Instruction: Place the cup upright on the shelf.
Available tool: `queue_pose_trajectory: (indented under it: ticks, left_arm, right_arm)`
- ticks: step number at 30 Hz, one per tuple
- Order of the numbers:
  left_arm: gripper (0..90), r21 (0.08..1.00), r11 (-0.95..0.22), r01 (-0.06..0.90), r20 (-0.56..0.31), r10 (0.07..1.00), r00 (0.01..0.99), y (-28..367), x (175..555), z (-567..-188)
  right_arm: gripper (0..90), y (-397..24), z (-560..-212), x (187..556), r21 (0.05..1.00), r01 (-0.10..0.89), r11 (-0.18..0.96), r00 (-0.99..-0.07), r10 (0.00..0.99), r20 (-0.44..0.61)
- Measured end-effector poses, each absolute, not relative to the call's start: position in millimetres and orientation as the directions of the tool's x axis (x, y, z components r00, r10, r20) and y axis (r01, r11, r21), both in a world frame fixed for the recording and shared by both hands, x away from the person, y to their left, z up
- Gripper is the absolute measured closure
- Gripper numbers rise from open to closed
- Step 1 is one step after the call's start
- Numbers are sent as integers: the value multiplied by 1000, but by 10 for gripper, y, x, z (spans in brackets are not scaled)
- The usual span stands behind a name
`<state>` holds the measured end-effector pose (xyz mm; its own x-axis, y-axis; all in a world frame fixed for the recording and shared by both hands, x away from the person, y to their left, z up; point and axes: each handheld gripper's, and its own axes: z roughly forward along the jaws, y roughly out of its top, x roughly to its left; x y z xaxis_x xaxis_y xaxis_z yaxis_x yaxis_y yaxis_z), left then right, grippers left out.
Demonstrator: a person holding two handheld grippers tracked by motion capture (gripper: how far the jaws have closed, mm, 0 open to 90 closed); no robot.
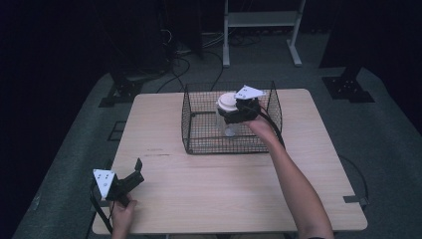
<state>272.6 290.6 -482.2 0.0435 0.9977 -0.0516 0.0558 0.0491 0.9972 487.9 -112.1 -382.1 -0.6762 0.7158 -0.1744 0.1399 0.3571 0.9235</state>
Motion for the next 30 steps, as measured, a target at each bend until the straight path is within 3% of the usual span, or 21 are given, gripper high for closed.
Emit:
queue_pose_trajectory:
  ticks: [12, 30]
  left_arm:
    - [0, 997, 47, 61, -50, 998, 39, 2903, 2733, -4822]
    - [0, 998, 38, 58, -40, 998, 40, 2891, 2732, -4822]
  right_arm:
    - [18, -1186, -3613, 4768, 952, 98, 291, -668, 728, -154]
    - [18, -1400, -3399, 4605, 952, 85, 293, -661, 732, -166]
